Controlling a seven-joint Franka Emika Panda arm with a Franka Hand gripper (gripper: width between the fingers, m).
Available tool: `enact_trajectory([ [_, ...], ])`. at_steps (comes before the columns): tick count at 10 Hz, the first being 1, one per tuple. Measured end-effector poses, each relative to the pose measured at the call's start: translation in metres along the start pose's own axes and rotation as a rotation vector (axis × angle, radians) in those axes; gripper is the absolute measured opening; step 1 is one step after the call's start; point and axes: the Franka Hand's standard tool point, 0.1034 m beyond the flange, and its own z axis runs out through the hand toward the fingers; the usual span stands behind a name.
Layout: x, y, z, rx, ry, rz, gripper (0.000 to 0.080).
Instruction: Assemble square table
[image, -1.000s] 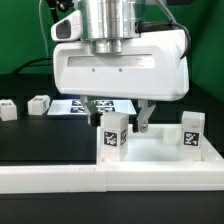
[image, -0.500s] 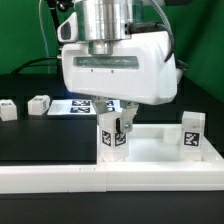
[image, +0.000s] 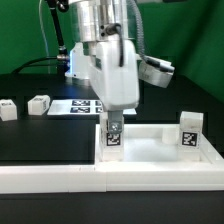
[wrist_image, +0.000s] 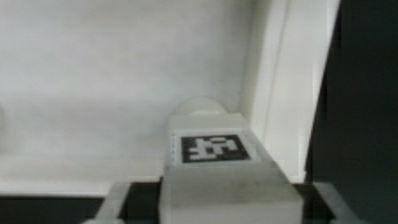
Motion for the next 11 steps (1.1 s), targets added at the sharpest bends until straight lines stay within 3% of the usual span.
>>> enact_trajectory([
  [1, 0.001, -0.002, 0.0, 0.013, -0.021, 0.158, 0.0294],
  [5, 0.004, 0.001, 0.0, 0.009, -0.001, 0.29, 0.0295],
  [6, 0.004, 0.001, 0.0, 0.009, -0.002, 0.275, 0.037],
  [7, 0.004, 0.001, 0.001, 0.009, -0.002, 0.275, 0.037],
  [9, -0.005, 0.0, -0.005, 0.016, -0.009, 0.255, 0.0618],
  [11, -0.021, 0.001, -0.023, 0.032, -0.028, 0.232, 0.064],
])
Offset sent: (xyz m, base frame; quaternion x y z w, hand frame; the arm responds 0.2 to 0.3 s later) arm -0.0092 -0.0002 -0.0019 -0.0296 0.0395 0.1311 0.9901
